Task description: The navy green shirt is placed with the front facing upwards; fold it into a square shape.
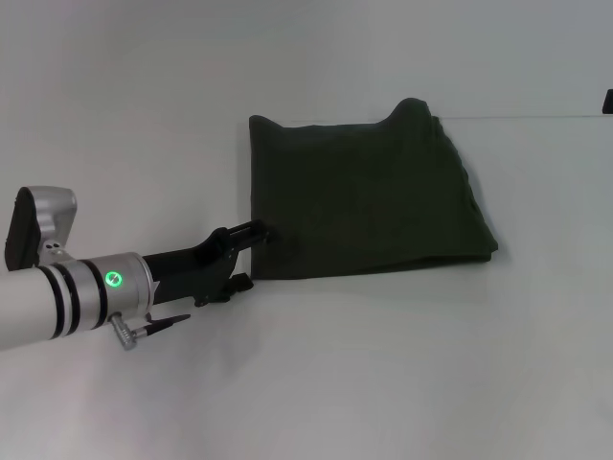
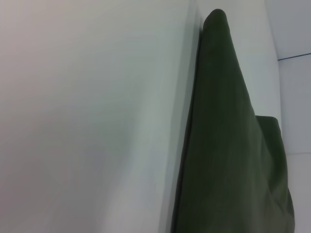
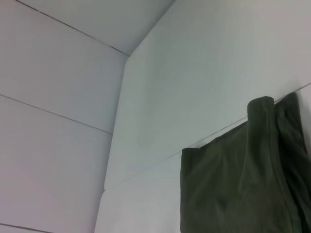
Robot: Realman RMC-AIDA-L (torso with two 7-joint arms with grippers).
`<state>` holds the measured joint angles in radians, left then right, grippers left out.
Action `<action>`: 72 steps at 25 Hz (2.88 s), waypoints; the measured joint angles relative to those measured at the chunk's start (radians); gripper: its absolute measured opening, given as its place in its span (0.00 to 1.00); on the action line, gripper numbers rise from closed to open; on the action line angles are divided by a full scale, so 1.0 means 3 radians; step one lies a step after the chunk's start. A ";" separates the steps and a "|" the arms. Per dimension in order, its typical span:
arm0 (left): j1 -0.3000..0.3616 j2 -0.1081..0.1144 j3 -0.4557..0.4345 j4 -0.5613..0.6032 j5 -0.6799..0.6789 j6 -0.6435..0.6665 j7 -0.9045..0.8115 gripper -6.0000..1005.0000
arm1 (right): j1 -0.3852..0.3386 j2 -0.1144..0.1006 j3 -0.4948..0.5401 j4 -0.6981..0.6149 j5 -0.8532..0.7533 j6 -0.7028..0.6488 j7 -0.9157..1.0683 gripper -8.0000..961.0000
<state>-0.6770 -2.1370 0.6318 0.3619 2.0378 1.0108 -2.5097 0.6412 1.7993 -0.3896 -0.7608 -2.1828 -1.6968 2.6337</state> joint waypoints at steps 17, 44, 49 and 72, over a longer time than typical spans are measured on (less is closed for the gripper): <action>-0.0128 0.0016 0.0037 -0.0076 0.0026 -0.0086 0.0004 0.90 | -0.0004 -0.0010 0.0000 0.0004 0.0126 -0.0007 0.0019 0.89; 0.0040 0.0014 0.0135 0.0094 0.0023 0.0070 0.0003 0.03 | -0.0019 -0.0028 0.0010 0.0017 0.0161 0.0006 0.0037 0.89; 0.0307 0.0024 0.0128 0.0321 0.0016 0.0344 -0.0031 0.03 | -0.0046 -0.0035 0.0010 0.0021 0.0202 0.0006 0.0040 0.89; 0.0759 0.0236 -0.0365 0.1216 0.0238 0.1601 0.0777 0.37 | -0.0064 0.0043 -0.0088 0.0022 0.0176 0.0076 -0.0785 0.89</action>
<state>-0.4493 -2.0663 0.5222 0.7268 2.1093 1.4911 -2.2765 0.6219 1.8122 -0.4159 -0.7540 -2.1299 -1.6739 2.3983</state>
